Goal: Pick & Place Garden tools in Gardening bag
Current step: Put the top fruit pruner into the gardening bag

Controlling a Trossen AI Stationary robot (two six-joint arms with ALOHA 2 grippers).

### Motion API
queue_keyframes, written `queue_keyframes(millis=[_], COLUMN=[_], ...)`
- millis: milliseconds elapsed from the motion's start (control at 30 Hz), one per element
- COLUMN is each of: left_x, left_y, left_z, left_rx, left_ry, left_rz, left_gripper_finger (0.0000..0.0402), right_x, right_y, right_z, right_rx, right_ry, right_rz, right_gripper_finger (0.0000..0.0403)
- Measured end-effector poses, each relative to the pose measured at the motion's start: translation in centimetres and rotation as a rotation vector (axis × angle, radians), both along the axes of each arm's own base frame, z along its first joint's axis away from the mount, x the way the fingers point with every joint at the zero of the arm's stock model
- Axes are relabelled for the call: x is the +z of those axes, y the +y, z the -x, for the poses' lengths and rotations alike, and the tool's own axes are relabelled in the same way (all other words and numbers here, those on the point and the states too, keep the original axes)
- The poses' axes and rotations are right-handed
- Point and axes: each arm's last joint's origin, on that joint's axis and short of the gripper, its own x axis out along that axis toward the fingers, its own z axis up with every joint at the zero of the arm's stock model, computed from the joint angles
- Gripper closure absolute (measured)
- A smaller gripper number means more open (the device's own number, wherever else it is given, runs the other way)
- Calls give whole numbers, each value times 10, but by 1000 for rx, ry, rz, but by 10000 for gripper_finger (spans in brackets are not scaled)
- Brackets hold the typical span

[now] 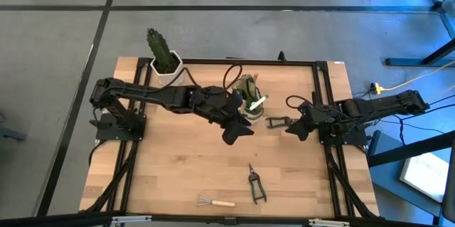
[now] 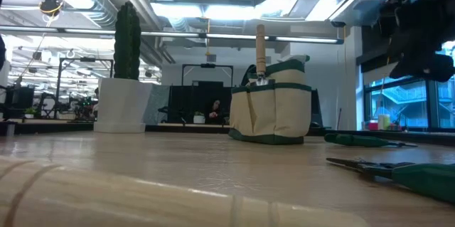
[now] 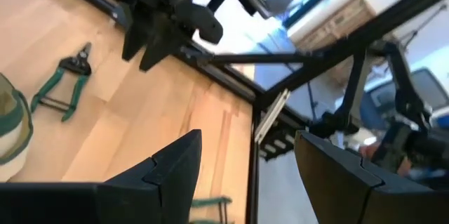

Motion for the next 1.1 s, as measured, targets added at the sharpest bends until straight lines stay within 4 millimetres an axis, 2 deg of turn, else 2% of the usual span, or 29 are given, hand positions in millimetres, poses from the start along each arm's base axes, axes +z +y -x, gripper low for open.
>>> queue_keyframes(millis=[167, 400, 600, 767, 967, 1100], left_x=[-6, -10, -15, -15, -15, -15], left_y=[3, 3, 3, 0, -1, -3], left_z=[3, 5, 7, 8, 8, 8], left_rx=[-35, -44, -48, -56, -62, -76], left_ry=[63, 108, 161, 164, 164, 161], left_rz=[-15, -36, -43, -42, -46, -63], left_gripper_finger=[178, 178, 178, 178, 178, 178], right_x=[0, -6, -9, -16, -35, -38], right_y=[1, 1, 2, 1, -12, -23], right_z=[1, 0, -15, -28, -39, -42], right_rx=[117, 468, 486, 436, 92, -80], right_ry=[0, 19, 70, 199, 368, 395], right_rz=[59, 430, 543, 589, 378, 278], right_gripper_finger=[202, 202, 202, 202, 202, 202])
